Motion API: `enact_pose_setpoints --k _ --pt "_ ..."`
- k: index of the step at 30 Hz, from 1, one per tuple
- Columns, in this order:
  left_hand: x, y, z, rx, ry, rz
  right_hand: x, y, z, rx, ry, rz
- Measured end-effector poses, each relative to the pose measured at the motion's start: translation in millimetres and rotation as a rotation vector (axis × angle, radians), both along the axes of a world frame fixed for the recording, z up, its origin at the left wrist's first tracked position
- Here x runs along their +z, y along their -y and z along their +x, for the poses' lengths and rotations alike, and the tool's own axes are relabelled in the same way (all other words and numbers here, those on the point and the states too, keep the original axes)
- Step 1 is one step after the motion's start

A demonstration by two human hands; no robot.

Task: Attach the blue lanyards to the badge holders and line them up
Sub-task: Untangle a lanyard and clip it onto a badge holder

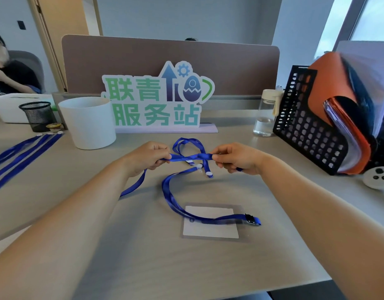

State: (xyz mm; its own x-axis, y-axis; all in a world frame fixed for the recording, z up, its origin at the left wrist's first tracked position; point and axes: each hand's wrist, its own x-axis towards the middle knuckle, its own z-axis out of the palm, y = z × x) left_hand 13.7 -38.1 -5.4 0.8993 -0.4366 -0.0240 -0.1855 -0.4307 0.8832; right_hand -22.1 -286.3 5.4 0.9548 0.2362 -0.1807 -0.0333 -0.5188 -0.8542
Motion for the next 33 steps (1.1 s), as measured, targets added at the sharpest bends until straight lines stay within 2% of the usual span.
enact_pose_setpoints --k 10,14,20,26,30,33 --pt "-8 8 -4 0.096 0.127 0.024 -9 3 0 -0.145 0.128 -0.013" --pt "-11 5 -2 0.098 0.101 0.015 -10 6 -2 -0.166 0.142 -0.015" --pt "-13 1 0 0.101 0.047 -0.019 -15 14 0 -0.200 0.147 0.092" --pt "-15 1 1 0.072 0.012 0.011 -17 21 4 -0.329 0.224 0.191" --pt "-14 7 -3 0.061 -0.022 0.009 -20 23 3 -0.342 0.216 0.210" --pt "-15 13 -3 0.066 -0.002 0.081 -21 23 1 -0.336 0.211 0.191"
